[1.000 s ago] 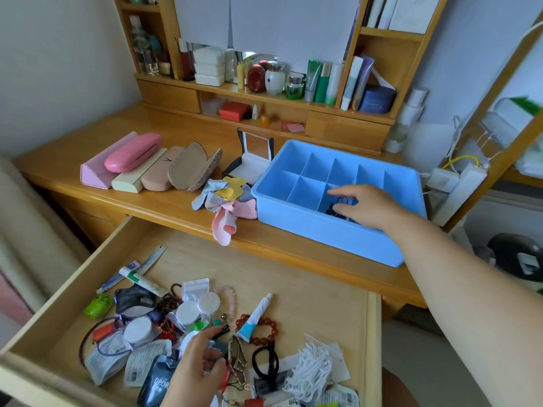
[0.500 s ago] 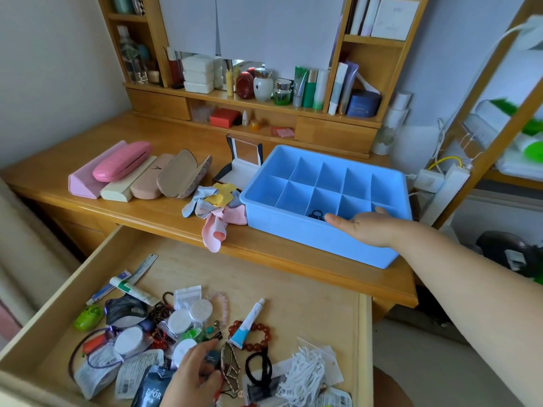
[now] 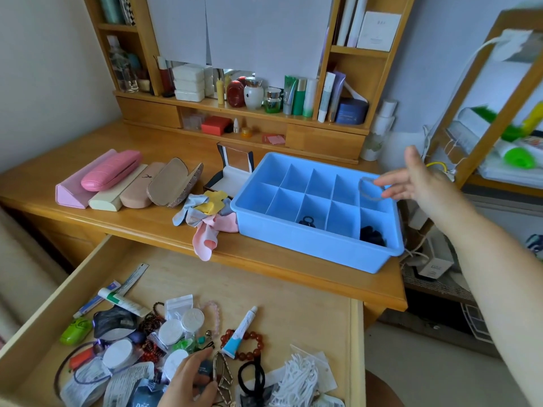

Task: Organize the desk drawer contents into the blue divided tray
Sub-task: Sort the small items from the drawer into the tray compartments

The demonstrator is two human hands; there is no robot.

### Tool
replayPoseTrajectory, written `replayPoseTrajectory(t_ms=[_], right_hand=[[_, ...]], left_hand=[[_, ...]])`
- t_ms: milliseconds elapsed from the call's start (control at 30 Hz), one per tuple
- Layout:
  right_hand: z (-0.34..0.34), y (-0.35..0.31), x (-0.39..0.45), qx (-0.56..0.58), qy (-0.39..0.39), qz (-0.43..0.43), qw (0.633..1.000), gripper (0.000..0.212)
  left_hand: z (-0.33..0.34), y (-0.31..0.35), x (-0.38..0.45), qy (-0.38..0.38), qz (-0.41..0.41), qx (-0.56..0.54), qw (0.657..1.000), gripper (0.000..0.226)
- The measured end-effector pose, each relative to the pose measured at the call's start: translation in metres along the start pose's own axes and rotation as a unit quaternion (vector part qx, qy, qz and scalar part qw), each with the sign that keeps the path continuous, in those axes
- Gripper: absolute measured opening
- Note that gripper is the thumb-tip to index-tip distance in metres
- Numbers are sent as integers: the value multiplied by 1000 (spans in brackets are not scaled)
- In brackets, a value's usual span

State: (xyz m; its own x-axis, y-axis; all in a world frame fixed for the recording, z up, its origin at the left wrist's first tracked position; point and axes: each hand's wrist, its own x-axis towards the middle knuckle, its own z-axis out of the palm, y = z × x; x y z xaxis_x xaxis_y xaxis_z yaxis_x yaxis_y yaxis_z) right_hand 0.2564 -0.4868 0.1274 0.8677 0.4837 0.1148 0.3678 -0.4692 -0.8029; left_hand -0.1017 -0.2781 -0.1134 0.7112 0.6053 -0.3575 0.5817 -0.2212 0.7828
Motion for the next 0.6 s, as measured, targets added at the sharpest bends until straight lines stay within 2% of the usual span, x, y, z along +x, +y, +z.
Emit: replayPoseTrajectory(t_ms=[33, 100, 200, 300, 367, 433, 500, 600], right_hand=[[0, 0, -3, -45, 8, -7, 999, 94], [14, 5, -10, -182, -25, 6, 983, 100], [39, 14, -22, -373, -127, 13, 919, 102], [53, 20, -30, -424, -209, 3, 881, 81], [55, 21, -29, -423, -232, 0, 876, 74], [52, 18, -26, -415, -238, 5, 878, 70], [45, 14, -24, -430, -212, -11, 878, 70], [39, 14, -21, -487, -91, -110, 862, 77]], left_hand=[[0, -1, 1, -1, 3, 2, 1000, 52], [1, -1, 2, -2, 2, 4, 1000, 53], [1, 0, 2, -1, -6, -4, 1000, 53], [0, -1, 0, 3, -5, 7, 1000, 53], [0, -1, 0, -2, -1, 10, 1000, 53], [-1, 1, 0, -8, 6, -1, 1000, 52], [-1, 3, -2, -7, 18, -11, 1000, 50], [-2, 4, -8, -6, 25, -12, 1000, 44]])
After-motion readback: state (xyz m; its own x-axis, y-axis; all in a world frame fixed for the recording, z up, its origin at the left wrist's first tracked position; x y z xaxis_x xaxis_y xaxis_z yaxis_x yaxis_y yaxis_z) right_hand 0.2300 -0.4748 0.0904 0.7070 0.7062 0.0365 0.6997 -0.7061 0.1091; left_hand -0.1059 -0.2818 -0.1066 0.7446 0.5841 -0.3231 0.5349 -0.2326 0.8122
